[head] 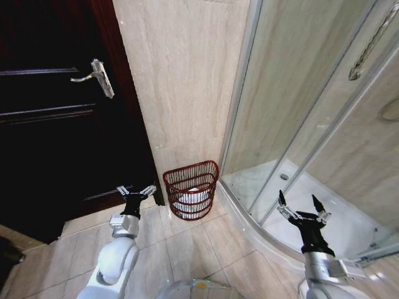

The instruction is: Discard the used towel into the hamper.

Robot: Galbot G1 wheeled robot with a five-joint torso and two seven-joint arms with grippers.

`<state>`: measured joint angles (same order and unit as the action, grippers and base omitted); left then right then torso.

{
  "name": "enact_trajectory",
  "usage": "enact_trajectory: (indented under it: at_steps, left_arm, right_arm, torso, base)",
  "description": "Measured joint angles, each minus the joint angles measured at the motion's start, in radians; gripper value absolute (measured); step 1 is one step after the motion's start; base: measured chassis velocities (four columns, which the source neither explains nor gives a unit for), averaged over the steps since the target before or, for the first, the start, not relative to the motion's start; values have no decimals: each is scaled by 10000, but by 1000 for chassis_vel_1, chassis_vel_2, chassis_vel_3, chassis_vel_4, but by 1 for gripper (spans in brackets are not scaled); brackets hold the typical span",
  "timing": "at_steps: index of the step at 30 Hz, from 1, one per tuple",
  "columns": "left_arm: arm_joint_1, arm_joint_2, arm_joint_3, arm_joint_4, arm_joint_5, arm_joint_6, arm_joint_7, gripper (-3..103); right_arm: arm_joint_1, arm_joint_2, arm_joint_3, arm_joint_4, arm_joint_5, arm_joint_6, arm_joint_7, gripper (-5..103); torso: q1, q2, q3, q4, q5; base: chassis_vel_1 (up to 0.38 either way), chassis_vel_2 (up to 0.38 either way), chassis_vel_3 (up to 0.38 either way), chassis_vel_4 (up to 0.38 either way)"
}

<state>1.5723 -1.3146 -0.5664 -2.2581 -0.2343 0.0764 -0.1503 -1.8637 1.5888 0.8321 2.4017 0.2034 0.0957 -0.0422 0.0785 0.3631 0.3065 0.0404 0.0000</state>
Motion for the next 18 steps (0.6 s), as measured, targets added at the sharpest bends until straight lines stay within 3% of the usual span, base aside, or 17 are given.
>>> enact_trajectory:
  at_steps: [7,11,18]
  left_arm:
    - [37,41,-607,-27,-1124,19,1211,100]
    - [286,-195,-859,-10,-945,-70,1160,100]
    - [566,-517,-1038,-33,-217,-429,735,100]
  right_arm:
    - [-181,-124,53,-102,125,103,-131,100]
    - [81,-598,174,-206,148,174,-355,100]
    - [195,-723,-32,-50,180,-53,-287,100]
  torso:
    - [0,-1,0,0,0]
    - [0,-1,0,1,1]
    - [0,-1,1,1,-1]
  base:
    - [0,0,0,0]
    - [0,0,0,0]
    - [0,0,0,0]
